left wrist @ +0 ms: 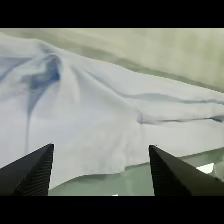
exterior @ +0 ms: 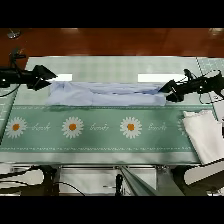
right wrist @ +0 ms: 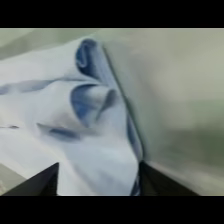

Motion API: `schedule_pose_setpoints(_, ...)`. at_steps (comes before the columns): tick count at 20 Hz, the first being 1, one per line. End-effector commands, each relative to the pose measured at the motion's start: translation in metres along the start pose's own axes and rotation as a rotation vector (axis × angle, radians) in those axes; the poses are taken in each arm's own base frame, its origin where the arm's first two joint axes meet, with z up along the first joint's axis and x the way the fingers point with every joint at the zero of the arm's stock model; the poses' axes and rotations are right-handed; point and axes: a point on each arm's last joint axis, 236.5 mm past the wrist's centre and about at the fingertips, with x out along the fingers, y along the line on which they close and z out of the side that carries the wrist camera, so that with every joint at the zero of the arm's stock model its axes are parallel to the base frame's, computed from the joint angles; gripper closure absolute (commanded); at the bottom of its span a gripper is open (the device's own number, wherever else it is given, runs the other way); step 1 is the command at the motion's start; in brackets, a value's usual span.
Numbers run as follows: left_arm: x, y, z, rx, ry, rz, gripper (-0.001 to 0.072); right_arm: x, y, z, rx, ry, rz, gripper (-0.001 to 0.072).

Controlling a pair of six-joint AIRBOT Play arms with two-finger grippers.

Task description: Fold the shirts.

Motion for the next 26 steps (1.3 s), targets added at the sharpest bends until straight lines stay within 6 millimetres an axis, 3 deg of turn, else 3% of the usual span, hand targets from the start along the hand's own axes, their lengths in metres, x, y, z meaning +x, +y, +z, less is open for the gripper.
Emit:
schedule_pose_setpoints(1, 0.024, -0.04, -0.022, 0.079, 0.029, -0.063, 0.0005, 0.024, 0.027, 0.001, -0.026, -0.01, 0.055, 0.0487)
schedule_pose_setpoints(2, 0.03, -0.045, -0.028, 0.091, 0.048, -0.069, 0.0006, 0.023, 0.036, 0.002, -0.051, -0.015, 0.081, 0.0689)
schedule_pose_setpoints(3, 0.034, -0.051, -0.032, 0.102, 0.063, -0.075, 0.0011, 0.018, 0.044, 0.001, -0.073, -0.021, 0.096, 0.0694)
schedule_pose_setpoints(4, 0.038, -0.056, -0.038, 0.117, 0.08, -0.082, 0.0169, 0.007, 0.049, 0.0, -0.107, -0.031, 0.093, 0.0694)
schedule_pose_setpoints(5, 0.04, -0.062, -0.044, 0.15, 0.101, -0.093, 0.0696, -0.009, 0.053, -0.002, -0.143, -0.046, 0.076, 0.0694)
schedule_pose_setpoints(7, 0.044, -0.079, -0.05, 0.207, 0.115, -0.124, 0.069, -0.047, 0.054, -0.018, -0.251, -0.063, -0.03, 0.0694)
schedule_pose_setpoints(9, 0.057, -0.095, -0.062, 0.335, 0.149, -0.098, 0.0692, -0.086, 0.068, -0.05, -0.352, -0.077, -0.115, 0.0694)
schedule_pose_setpoints(12, 0.097, -0.118, -0.069, 0.462, 0.137, 0.05, 0.0692, -0.125, 0.098, -0.1, -0.467, -0.197, -0.176, 0.0694)
schedule_pose_setpoints(14, 0.13, -0.158, -0.085, 0.48, 0.153, 0.026, 0.0692, -0.143, 0.115, -0.131, -0.501, -0.271, -0.18, 0.0694)
schedule_pose_setpoints(17, 0.183, -0.212, -0.136, 0.515, 0.26, -0.033, 0.0692, -0.161, 0.141, -0.158, -0.541, -0.35, -0.157, 0.0694)
schedule_pose_setpoints(21, 0.23, -0.249, -0.232, 0.525, 0.459, -0.092, 0.0691, -0.157, 0.165, -0.178, -0.58, -0.355, -0.11, 0.0694)
schedule_pose_setpoints(25, 0.241, -0.242, -0.34, 0.521, 0.717, -0.073, 0.069, -0.157, 0.194, -0.169, -0.601, -0.441, -0.045, 0.0694)
schedule_pose_setpoints(26, 0.238, -0.243, -0.356, 0.532, 0.756, -0.077, 0.069, -0.159, 0.198, -0.168, -0.599, -0.455, -0.031, 0.0694)
